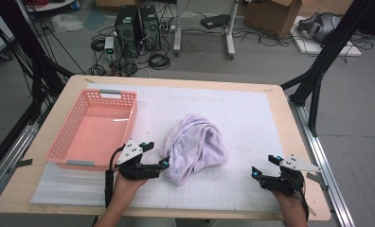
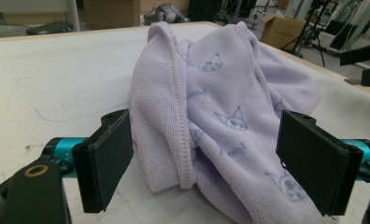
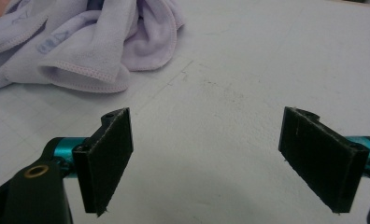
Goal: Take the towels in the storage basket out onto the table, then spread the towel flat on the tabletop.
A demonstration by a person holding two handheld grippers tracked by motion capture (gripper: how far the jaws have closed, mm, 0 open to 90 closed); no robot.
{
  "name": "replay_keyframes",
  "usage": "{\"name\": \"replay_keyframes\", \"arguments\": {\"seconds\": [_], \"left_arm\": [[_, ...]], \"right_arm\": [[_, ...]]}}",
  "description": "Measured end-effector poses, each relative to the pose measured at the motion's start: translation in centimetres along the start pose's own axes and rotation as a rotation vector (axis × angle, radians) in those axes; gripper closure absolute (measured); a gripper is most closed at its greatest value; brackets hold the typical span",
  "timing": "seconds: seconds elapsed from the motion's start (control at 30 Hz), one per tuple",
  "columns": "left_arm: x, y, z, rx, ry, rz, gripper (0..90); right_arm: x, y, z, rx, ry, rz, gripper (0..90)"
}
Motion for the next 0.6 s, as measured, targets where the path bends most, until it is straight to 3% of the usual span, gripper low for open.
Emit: {"name": "replay_keyframes", "arguments": {"seconds": [0.47, 0.6], "left_arm": [[0.0, 0.3, 0.1, 0.007, 0.006, -0.004, 21.5], [-0.3, 0.4, 0.5, 0.007, 0.040, 0.008, 29.1]], "right_arm": [[-0.4, 0.3, 0.1, 0.003, 0.010, 0.002, 16.4], [-1.1, 0.4, 0.5, -0.012, 0.036, 0.020, 16.4]]}}
Point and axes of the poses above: each handheld gripper's, and its own axes: x roughly backward along the jaws, z roughly out of its underside, y roughly to its left, the point moved 6 cm from there along -x, roughly forward along the jaws, and after that the axes turned 14 degrees about -x, right-handed, at the moved point
